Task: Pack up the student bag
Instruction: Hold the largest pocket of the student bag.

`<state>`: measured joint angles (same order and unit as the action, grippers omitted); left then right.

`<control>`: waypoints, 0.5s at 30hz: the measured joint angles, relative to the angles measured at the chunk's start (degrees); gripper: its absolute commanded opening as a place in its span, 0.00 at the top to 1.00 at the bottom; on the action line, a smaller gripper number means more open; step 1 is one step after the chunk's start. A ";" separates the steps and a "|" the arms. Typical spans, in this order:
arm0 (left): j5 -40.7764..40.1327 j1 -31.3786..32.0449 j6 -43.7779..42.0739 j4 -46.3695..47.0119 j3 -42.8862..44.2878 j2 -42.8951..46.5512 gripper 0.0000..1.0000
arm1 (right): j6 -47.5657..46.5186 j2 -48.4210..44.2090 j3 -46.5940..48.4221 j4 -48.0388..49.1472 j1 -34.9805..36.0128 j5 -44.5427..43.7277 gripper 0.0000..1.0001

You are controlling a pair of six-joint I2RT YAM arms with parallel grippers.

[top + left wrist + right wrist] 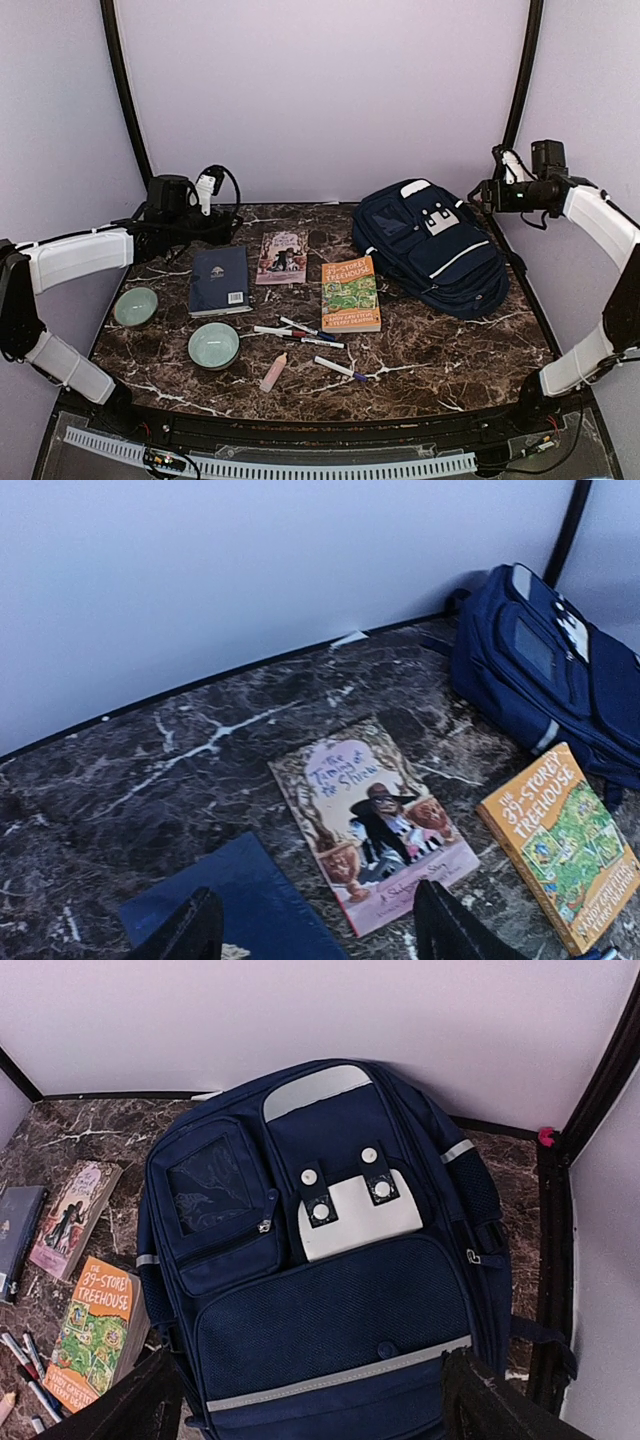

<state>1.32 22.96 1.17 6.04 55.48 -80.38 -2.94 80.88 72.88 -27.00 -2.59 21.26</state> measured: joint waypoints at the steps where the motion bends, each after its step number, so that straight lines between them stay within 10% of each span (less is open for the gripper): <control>1: 1.25 0.61 0.20 -0.11 0.24 -0.72 0.34 | 0.00 0.20 0.26 0.00 -0.11 0.22 0.12; 15: 12.81 17.53 5.57 -1.38 18.36 -21.03 0.38 | -12.70 11.63 11.47 -7.87 -1.53 2.29 0.43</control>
<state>14.13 40.49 6.74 4.67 73.84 -101.41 -15.64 92.51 84.36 -34.87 -4.12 23.55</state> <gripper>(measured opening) 0.619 0.601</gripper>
